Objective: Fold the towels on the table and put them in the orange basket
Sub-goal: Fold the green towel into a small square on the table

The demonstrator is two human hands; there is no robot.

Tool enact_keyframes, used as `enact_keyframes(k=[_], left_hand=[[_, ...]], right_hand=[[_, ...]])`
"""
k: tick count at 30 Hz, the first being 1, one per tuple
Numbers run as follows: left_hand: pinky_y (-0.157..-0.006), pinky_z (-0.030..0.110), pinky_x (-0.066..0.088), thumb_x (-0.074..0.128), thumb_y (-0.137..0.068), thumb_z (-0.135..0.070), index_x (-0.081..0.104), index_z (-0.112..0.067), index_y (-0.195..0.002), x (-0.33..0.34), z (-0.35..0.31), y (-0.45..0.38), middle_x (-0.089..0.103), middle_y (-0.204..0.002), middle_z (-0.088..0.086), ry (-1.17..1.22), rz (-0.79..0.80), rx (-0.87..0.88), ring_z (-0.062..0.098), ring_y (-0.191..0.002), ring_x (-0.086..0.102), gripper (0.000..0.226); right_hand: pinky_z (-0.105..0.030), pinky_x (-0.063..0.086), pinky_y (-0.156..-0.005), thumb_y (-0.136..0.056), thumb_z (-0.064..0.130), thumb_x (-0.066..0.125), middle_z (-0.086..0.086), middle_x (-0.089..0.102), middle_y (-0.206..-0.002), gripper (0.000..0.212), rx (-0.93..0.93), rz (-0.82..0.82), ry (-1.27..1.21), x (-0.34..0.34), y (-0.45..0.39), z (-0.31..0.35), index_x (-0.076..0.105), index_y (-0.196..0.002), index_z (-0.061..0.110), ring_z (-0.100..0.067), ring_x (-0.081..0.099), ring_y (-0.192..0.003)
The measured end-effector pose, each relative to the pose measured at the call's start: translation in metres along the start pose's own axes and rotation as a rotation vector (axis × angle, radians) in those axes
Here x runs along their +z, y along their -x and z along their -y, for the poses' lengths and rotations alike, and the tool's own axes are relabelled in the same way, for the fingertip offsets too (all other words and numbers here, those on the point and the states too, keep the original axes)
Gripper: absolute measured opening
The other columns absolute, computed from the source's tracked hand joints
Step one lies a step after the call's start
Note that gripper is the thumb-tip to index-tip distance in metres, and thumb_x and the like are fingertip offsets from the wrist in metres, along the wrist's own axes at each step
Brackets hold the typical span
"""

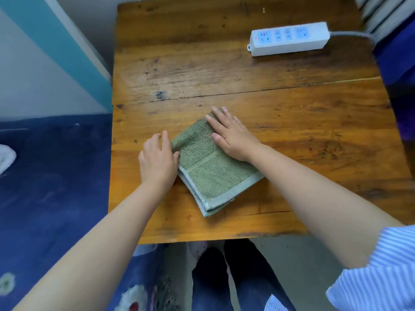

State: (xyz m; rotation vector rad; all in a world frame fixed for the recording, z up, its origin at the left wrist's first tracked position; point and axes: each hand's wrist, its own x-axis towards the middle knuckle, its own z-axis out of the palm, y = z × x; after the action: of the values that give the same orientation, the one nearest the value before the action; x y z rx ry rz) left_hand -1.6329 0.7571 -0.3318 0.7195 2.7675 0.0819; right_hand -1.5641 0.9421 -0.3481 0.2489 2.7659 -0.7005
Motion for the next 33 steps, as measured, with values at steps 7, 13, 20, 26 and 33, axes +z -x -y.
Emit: enact_keyframes(k=[7,13,20,26,33], left_hand=[[-0.063,0.03,0.05,0.052,-0.076,-0.02,0.072,-0.005,-0.078,-0.001,-0.048,0.08,0.07,-0.089,0.016,0.128,-0.174,0.465,0.03,-0.078,0.069,0.025],[-0.06,0.024,0.053,0.088,-0.037,-0.045,0.072,-0.013,-0.08,0.016,-0.069,0.098,0.072,-0.087,0.004,-0.034,0.115,0.427,0.022,-0.078,0.07,0.056],[-0.05,0.027,0.054,0.092,-0.022,-0.037,0.072,-0.014,-0.079,0.013,-0.069,0.092,0.071,-0.083,0.003,-0.076,0.059,0.399,0.022,-0.074,0.069,0.065],[-0.05,0.027,0.055,0.093,-0.024,-0.03,0.071,-0.014,-0.08,0.015,-0.068,0.087,0.071,-0.083,0.003,-0.061,0.031,0.408,0.023,-0.074,0.069,0.062],[-0.096,0.033,0.037,0.066,-0.08,-0.034,0.047,-0.011,-0.128,0.033,-0.063,0.088,0.047,-0.133,0.006,0.032,0.088,0.308,0.021,-0.125,0.041,0.057]], right_hand=[[-0.054,0.042,-0.093,-0.092,0.022,0.041,-0.025,0.064,-0.111,0.04,-0.247,-0.341,0.076,-0.008,0.092,-0.02,0.064,-0.105,-0.007,-0.045,0.054,-0.112],[-0.047,0.053,-0.078,-0.056,0.006,0.081,-0.014,0.071,-0.1,0.04,-0.489,-0.201,0.275,-0.008,0.115,-0.04,0.072,-0.094,0.004,-0.033,0.068,-0.093],[-0.035,0.059,-0.06,-0.042,-0.002,0.084,-0.013,0.072,-0.097,0.057,-0.599,-0.051,0.363,-0.019,0.096,-0.045,0.071,-0.097,0.002,-0.029,0.07,-0.085],[-0.021,0.053,-0.044,-0.036,0.004,0.087,-0.008,0.073,-0.081,0.046,-0.659,-0.046,0.382,-0.024,0.088,-0.039,0.073,-0.08,0.005,-0.022,0.07,-0.069],[-0.031,0.056,-0.059,-0.047,-0.013,0.073,-0.015,0.072,-0.075,0.031,-0.492,-0.063,0.02,-0.03,0.083,-0.034,0.071,-0.077,-0.004,-0.028,0.069,-0.066]])
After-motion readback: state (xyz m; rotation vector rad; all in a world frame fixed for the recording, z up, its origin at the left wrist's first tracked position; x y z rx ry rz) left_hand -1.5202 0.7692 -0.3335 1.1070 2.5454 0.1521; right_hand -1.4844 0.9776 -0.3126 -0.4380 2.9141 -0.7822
